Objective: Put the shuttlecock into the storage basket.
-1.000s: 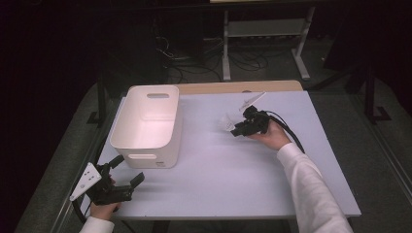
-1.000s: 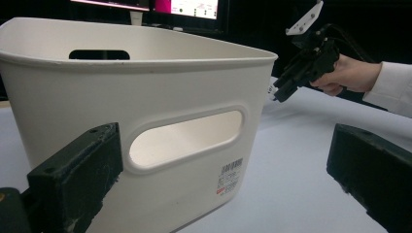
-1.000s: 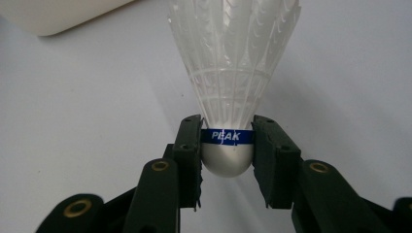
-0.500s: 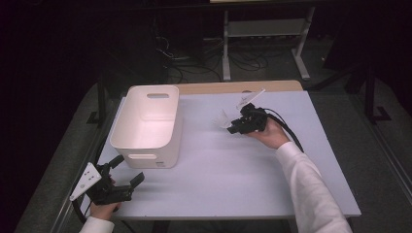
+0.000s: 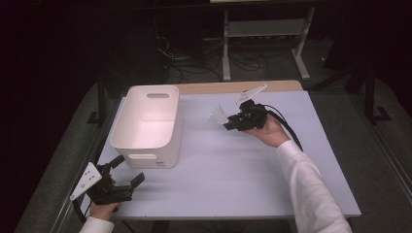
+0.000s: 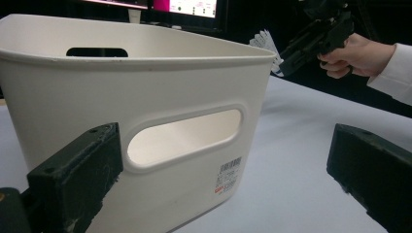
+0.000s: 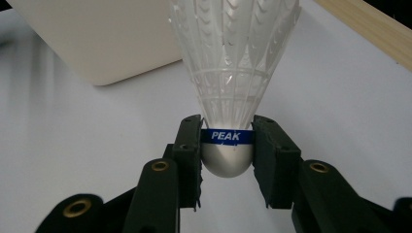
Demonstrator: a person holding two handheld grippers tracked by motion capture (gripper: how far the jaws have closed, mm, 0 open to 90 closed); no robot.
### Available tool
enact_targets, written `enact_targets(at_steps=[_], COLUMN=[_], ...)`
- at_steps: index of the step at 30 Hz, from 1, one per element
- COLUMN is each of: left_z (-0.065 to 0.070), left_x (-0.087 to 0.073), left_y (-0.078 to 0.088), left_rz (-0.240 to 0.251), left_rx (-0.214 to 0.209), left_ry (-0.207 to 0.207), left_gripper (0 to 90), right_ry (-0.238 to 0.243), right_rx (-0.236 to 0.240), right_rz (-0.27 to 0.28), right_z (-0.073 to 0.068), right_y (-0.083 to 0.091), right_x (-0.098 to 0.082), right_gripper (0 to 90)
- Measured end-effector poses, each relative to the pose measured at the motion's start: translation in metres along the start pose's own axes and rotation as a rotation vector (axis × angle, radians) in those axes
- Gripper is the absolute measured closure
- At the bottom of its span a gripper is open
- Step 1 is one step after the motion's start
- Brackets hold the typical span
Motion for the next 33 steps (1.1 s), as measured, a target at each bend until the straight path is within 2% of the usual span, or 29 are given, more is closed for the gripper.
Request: enact_targets(at_steps=[3,5,7,8,9,10,15,18,22,23,28,30,33], left_z=[0.0,0.0,-0.001,-0.001,-0.001,0.0,0.001,0.001,0.002,0.002,0.003,0.003,0.004], left_x=[0.0,0.001,0.001,0.0,0.0,0.0,-0.001,-0.001,-0.001,-0.001,-0.002,-0.002,-0.002], left_y=[0.001,0.001,0.0,0.0,-0.001,-0.002,-0.003,-0.003,-0.003,-0.003,-0.004,-0.005,-0.005], left_rz=[-0.002,0.021,0.001,-0.007,-0.017,-0.013,-0.033,-0.032,-0.032,-0.032,-0.043,-0.045,-0.044], left_rx=[-0.004,-0.01,0.007,0.018,0.019,0.014,0.017,0.021,0.022,0.022,0.02,0.021,0.023], left_ry=[0.001,0.019,0.006,0.017,0.004,0.018,-0.003,-0.005,-0.008,-0.009,-0.024,-0.032,-0.027], left_gripper=[0.0,0.0,0.0,0.0,0.0,0.0,0.0,0.0,0.0,0.0,0.0,0.0,0.0], right_ry=[-0.017,-0.019,-0.014,-0.014,-0.011,-0.01,0.017,0.001,0.029,0.05,0.075,0.069,0.083], right_rx=[0.011,0.007,0.012,0.012,0.011,0.01,0.012,0.024,0.028,0.022,0.025,0.027,0.027], right_rz=[0.019,0.028,0.043,0.046,0.048,0.049,0.065,0.075,0.085,0.082,0.09,0.093,0.102], right_z=[0.0,-0.001,-0.001,-0.002,-0.003,-0.004,-0.007,-0.012,-0.017,-0.017,-0.023,-0.025,-0.028], right_y=[0.002,0.004,0.006,0.007,0.008,0.009,0.012,0.013,0.014,0.014,0.014,0.015,0.016], right_x=[0.001,0.002,0.003,0.004,0.005,0.006,0.014,0.02,0.028,0.03,0.04,0.042,0.047], right_gripper=[63.7,63.7,63.7,63.7,63.7,63.7,63.7,63.7,63.8,63.7,63.7,63.7,63.8])
Point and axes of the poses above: each handheld gripper's, and its own axes: y roughly backward along the jaws, x roughly out of its top, z roughly to its right, the point moved 1 cm from there along -y, roughly forward along the jaws, and after that the axes turned 3 degrees about z, right-handed, at the moved point
